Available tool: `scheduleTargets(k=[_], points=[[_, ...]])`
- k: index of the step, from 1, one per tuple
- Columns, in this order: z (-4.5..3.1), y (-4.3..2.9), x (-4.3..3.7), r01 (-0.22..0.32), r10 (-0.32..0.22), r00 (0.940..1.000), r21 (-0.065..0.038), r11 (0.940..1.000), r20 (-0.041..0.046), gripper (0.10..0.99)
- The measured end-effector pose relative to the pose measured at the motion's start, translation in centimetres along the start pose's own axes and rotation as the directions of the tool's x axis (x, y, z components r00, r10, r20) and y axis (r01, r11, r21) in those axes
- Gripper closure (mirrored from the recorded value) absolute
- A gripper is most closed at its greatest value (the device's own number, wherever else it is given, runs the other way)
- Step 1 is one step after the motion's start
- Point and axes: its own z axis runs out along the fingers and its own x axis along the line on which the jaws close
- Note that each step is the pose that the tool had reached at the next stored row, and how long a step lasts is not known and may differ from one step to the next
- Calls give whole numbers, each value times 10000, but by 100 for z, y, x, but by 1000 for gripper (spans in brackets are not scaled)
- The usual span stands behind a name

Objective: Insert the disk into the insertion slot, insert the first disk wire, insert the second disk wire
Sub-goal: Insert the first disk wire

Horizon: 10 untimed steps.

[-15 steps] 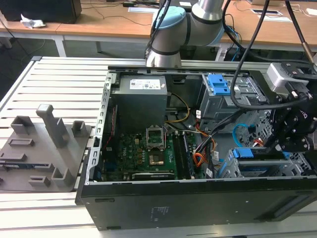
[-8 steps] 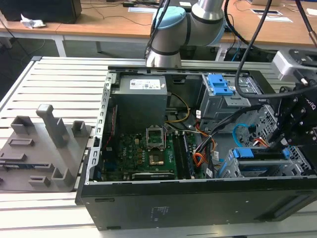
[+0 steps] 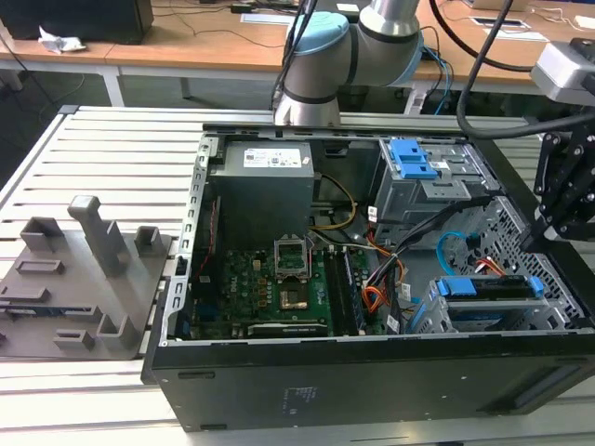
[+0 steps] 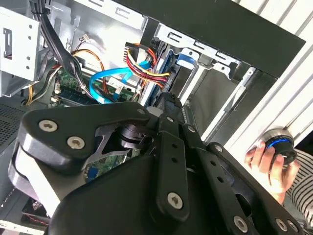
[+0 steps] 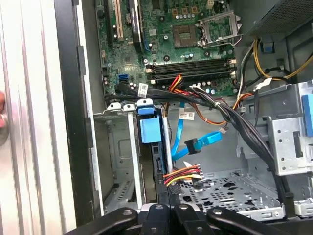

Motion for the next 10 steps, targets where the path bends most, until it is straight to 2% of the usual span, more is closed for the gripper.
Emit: scheduleTargets(k=[2, 4, 8, 10], points=[[0, 28, 3, 1, -1, 10000, 0, 10000, -3, 980], [6, 95, 11, 0, 0, 10000, 0, 10000, -1, 980], [21, 313, 38, -1, 1, 10000, 0, 10000, 2, 980], [21, 336, 41, 0, 0, 10000, 0, 10000, -1, 980]])
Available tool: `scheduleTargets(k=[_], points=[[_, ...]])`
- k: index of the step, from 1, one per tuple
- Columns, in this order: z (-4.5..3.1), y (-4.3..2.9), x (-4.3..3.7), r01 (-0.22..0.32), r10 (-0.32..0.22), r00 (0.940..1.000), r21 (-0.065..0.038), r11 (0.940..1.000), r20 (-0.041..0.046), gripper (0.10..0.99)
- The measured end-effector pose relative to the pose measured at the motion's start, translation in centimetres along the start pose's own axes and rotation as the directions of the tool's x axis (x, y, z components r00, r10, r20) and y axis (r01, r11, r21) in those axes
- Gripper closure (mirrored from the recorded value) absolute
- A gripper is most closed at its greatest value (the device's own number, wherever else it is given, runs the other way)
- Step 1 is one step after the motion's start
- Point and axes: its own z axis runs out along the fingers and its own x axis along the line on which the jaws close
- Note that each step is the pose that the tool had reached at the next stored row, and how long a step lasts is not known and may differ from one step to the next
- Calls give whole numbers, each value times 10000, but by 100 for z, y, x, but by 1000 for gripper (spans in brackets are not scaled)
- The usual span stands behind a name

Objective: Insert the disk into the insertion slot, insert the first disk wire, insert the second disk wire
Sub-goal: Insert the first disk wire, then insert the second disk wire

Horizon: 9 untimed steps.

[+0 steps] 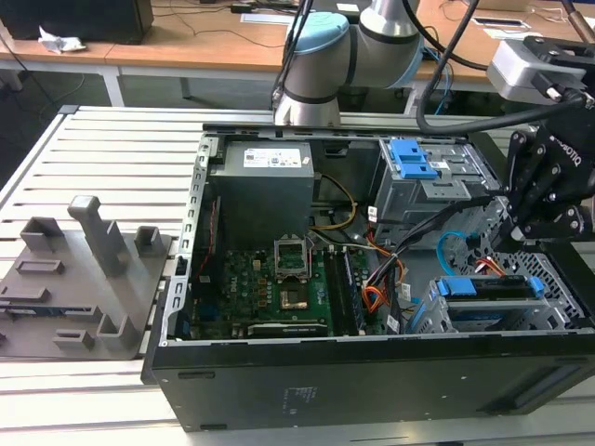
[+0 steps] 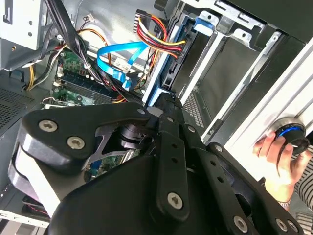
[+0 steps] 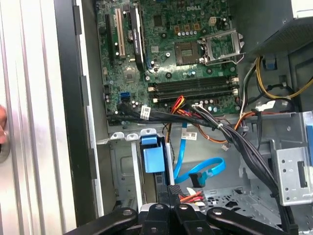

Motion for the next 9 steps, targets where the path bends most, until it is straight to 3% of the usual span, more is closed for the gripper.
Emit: scheduleTargets(k=[9], points=[[1, 5, 0, 1, -1, 10000, 0, 10000, 1, 980]])
